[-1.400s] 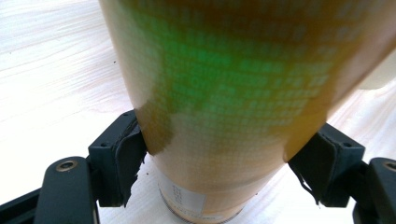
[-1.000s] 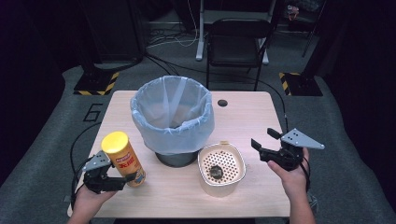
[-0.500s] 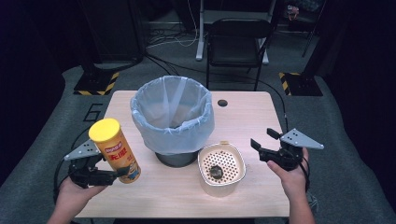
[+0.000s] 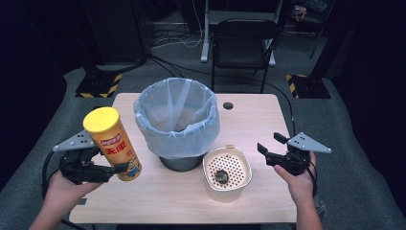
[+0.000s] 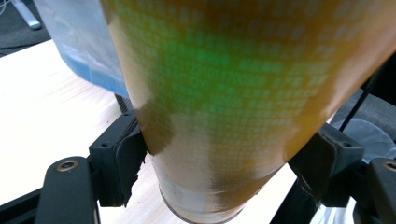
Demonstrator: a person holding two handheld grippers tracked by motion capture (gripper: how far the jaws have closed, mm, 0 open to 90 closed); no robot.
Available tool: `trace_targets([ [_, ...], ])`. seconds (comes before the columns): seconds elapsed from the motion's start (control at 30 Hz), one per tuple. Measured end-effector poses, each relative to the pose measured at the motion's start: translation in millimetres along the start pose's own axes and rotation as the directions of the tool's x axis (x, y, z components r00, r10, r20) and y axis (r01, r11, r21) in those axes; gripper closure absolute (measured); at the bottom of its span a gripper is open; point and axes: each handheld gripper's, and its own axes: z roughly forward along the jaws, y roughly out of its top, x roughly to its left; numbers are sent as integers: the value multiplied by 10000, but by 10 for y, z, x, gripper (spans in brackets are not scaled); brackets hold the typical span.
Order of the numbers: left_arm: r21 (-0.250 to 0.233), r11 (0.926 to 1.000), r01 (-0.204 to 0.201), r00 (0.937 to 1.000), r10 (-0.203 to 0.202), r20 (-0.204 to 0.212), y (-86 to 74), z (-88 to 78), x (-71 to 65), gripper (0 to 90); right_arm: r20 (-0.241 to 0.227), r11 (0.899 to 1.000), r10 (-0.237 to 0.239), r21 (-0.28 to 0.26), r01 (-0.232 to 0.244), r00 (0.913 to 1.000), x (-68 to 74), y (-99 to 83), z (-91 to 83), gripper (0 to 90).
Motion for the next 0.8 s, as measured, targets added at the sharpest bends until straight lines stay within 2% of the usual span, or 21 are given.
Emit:
trace_targets([
  [0.17, -62, 10000, -72, 9999, 72, 101, 195, -104, -44, 238, 48, 10000, 65, 15, -65, 10000, -22, -19, -2, 247],
  [0.37, -126, 9996, -267, 9996, 267, -42, 454, -219, -83, 238, 98, 9998, 172, 25, -172, 9998, -45, -30, 6, 248],
  [0.8, -343, 9966, -752, 9969, 743, -243, 947, -302, -129, 239, 114, 9997, 187, 166, -188, 9998, -33, -55, 34, 249],
])
